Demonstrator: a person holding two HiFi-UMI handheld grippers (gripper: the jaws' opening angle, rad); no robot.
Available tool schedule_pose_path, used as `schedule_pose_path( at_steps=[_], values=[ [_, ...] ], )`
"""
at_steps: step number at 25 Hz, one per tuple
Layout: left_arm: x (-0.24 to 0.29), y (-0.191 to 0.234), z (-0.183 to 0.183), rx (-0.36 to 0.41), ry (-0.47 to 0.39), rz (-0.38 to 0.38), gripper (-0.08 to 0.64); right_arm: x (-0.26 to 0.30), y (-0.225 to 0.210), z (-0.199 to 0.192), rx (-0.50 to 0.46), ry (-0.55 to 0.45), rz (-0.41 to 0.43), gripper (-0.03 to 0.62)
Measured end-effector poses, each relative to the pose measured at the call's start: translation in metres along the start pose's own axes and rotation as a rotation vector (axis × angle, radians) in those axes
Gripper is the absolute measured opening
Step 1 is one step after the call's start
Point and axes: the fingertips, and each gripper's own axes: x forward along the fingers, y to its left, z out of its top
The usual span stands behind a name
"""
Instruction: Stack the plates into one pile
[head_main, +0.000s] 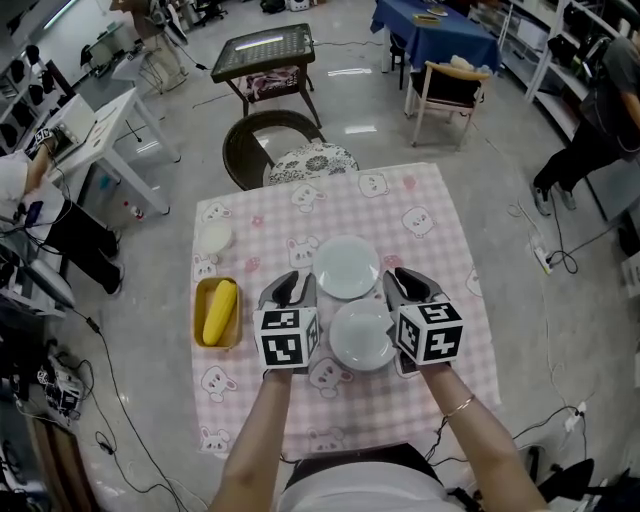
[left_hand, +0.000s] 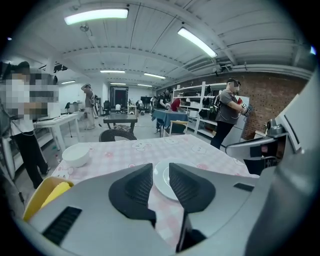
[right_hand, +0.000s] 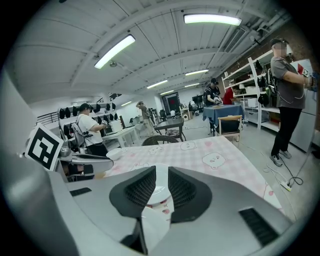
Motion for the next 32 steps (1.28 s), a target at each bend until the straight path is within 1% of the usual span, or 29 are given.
schedule_pose_path(
  at_steps=[6,11,16,23,28,32],
  values=[
    [0.03,0.008,-0.003,-0.005,0.033,0.009,0.121,0.018,-0.007,-0.001,0.017,0.027,-0.004,0.081],
    [0.065,0.012,-0.021,-0.038,0.09,0.016,0.135,0.033,-0.018,-0.009,0.026,0.045,-0.003,0.081],
    [0.086,0.014,-0.037,-0.06,0.143,0.021,0.14,0.042,-0.026,-0.016,0.04,0.065,-0.002,0.081],
    [0.101,0.012,-0.049,-0.084,0.196,0.012,0.14,0.053,-0.031,-0.021,0.048,0.083,0.004,0.081],
    [0.108,0.007,-0.053,-0.075,0.236,-0.005,0.141,0.06,-0.034,-0.024,0.049,0.097,0.012,0.081],
    [0.108,0.007,-0.053,-0.08,0.246,-0.013,0.135,0.069,-0.034,-0.029,0.052,0.126,0.018,0.089]
  ],
)
